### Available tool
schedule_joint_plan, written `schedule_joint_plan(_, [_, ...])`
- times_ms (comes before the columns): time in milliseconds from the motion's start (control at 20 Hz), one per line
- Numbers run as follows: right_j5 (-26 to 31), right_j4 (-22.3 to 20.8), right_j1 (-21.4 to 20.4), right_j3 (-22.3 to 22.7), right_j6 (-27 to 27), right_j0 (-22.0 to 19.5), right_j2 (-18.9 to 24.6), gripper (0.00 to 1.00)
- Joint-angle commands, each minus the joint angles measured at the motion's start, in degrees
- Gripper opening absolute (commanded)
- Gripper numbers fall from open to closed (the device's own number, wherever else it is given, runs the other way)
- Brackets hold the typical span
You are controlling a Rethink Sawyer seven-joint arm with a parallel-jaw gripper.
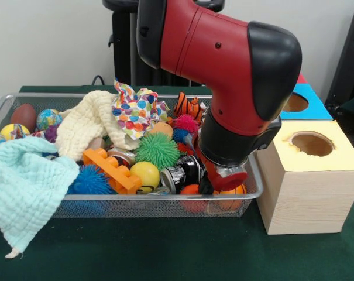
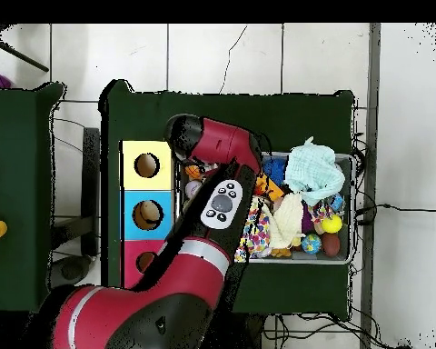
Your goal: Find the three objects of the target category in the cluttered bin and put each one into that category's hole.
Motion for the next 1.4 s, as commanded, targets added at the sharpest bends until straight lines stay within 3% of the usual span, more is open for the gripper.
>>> schedule_joint_plan(50, [4.74,-1.46,1.04,-1.61,4.86,-2.21,4.44,0.0])
schedule_joint_plan(250, [4.85,-1.51,0.75,-1.41,5.22,-1.77,4.44,0.0])
schedule_joint_plan(1100, [7.8,-4.81,1.77,-7.8,-1.08,-6.51,5.95,0.0])
schedule_joint_plan(1400, [5.65,-5.22,1.38,-6.78,-1.3,-6.61,7.31,0.0])
